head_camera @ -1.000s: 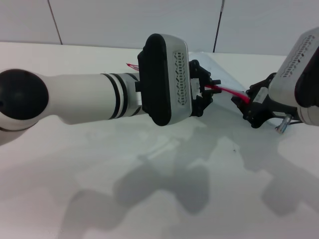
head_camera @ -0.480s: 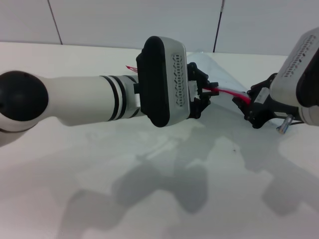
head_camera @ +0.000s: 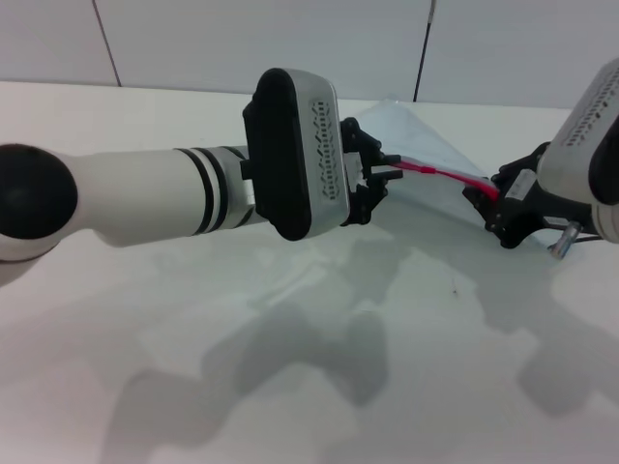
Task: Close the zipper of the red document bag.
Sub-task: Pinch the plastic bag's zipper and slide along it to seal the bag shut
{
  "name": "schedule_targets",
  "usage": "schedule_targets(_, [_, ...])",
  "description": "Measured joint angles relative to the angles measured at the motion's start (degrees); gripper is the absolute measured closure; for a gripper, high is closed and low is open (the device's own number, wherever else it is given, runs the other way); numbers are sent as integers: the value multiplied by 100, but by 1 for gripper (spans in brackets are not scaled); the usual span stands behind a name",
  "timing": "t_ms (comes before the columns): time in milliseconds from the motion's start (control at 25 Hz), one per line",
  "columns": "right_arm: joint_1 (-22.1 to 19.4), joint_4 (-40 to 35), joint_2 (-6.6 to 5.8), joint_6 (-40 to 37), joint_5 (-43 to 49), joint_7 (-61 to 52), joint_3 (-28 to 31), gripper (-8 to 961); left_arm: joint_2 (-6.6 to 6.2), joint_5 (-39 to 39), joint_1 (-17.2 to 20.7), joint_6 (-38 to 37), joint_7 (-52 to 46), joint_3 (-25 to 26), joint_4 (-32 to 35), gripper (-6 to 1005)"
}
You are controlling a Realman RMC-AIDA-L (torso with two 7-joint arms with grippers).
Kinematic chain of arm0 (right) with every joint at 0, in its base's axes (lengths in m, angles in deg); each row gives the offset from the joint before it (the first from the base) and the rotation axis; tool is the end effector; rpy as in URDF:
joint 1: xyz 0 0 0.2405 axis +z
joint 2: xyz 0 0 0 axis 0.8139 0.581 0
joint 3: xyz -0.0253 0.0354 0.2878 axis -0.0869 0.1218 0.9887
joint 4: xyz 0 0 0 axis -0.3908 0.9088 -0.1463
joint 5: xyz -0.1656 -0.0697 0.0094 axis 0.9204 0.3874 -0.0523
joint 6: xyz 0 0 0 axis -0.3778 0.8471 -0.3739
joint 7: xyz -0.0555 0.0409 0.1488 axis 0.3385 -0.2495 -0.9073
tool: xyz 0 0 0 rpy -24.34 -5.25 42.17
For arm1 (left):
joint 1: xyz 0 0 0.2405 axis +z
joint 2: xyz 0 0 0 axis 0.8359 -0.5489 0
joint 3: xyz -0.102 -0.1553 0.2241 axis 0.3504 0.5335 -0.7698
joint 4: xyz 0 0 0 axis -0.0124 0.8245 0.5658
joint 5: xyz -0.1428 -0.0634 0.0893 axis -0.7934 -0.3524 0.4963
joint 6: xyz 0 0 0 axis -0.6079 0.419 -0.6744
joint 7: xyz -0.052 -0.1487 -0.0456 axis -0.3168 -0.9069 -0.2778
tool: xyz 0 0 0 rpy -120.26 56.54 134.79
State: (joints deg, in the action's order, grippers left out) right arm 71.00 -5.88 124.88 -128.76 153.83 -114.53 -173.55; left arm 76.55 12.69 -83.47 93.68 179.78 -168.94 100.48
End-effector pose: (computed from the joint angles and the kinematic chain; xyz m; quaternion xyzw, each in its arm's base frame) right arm 0.2098 0.3422 -0.0316 -0.9407 0.0867 -0.0374 0.3258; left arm -0.1641 0.3727 -0.0903 -0.9255 0.2023 -0.0326 0.3185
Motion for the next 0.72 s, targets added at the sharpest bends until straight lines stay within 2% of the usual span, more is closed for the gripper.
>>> schedule_targets(360, [23,4,2,0,0,0,-3,903,6,-125,-49,-27,1,-47,16,903])
schedule_targets(600, [40,30,9,0,0,0,-11,903,7,-150,-33,-268,1,-95,80,850])
schedule_targets(720, [44,28,9,0,1,0,-9,903,7,-150,-16,-331,10,-150,118,740])
